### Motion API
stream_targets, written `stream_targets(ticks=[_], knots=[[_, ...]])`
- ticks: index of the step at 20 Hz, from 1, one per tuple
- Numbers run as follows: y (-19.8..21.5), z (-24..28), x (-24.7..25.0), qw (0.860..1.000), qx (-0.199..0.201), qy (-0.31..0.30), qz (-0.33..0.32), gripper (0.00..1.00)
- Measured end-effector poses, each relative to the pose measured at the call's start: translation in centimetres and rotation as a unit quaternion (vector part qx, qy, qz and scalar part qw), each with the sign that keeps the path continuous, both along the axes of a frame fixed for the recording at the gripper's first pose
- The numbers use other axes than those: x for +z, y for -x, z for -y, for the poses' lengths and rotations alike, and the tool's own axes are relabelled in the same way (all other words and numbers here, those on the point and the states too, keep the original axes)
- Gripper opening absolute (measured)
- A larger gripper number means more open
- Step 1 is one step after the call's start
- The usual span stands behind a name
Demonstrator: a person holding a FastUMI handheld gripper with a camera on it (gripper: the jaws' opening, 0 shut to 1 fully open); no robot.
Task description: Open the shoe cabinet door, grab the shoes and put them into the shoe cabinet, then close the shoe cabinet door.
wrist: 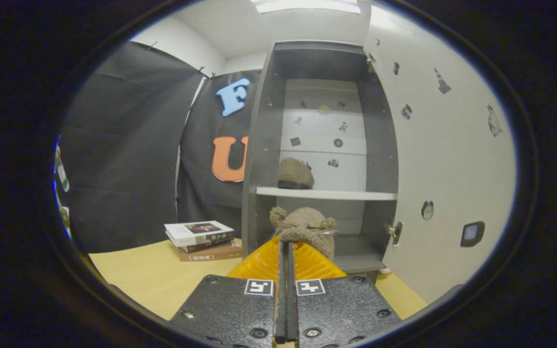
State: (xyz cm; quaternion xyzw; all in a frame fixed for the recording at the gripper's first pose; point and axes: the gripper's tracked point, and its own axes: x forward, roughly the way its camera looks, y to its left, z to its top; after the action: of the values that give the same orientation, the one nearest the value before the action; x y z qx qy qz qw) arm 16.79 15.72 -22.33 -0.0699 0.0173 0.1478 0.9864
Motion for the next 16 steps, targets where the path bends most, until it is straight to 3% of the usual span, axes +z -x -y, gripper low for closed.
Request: stream_targets(ticks=[7,11,16], knots=[[-2.6,1.3,12.1,1.000,-0.003,-0.031,0.002,0.04],[-5.3,2.7,19.4,0.997,-0.029,-0.066,0.016,0.04],[-9.6,2.9,26.2,0.996,-0.060,-0.056,0.031,0.04]])
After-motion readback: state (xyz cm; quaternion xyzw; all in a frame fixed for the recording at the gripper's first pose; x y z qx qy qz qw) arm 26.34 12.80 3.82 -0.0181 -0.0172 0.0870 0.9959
